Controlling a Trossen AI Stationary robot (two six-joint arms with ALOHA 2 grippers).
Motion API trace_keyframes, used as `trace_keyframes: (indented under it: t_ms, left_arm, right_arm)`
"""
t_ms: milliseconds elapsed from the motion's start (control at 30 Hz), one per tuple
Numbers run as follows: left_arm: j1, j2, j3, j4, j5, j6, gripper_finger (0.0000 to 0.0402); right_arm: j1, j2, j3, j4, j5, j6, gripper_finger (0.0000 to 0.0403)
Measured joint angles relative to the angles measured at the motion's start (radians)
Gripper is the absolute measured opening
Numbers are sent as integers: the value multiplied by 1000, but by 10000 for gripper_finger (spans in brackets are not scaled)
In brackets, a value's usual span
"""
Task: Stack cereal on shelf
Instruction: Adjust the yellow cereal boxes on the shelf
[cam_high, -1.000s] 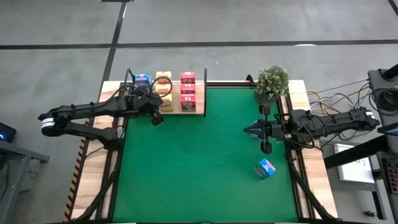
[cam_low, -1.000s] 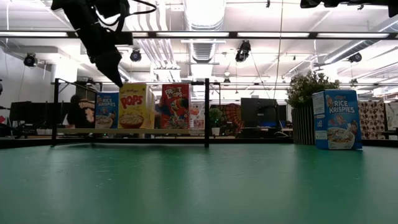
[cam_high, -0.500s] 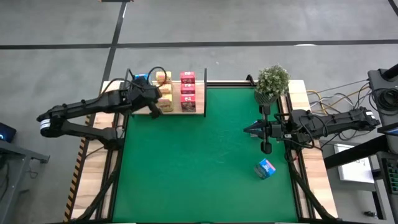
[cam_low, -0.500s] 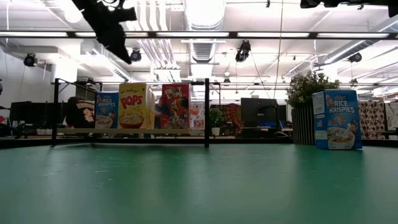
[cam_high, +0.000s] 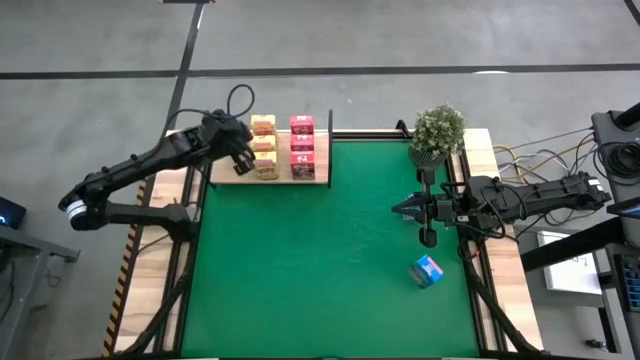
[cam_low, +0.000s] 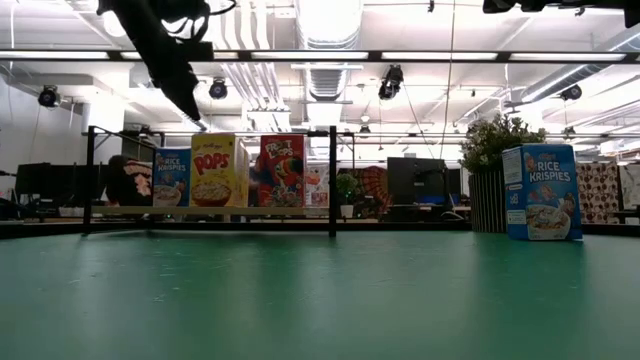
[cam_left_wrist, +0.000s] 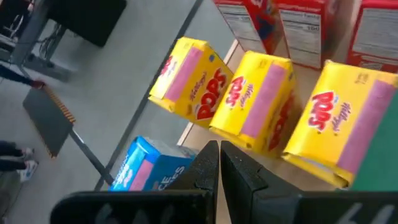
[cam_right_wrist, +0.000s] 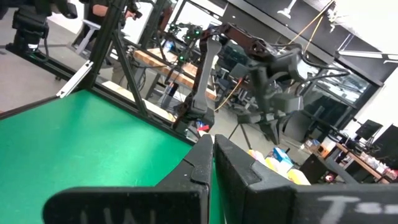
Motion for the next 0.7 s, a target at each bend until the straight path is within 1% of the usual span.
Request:
trace_keyframes:
  t_ms: [100,167,300,700]
  left_arm:
    - [27,11,0,22,91,6,0]
    - [39,24,0,27,124,8,0]
    - [63,56,0,34,126,15,0]
    - [99,128,0,25,100,34,0]
  right_arm:
    - [0,0,0,0,3,0,9]
    - [0,0,0,0,4,0,9]
    - [0,0,0,-1,23,1,9]
    - [0,0,0,-3,24,-1,9]
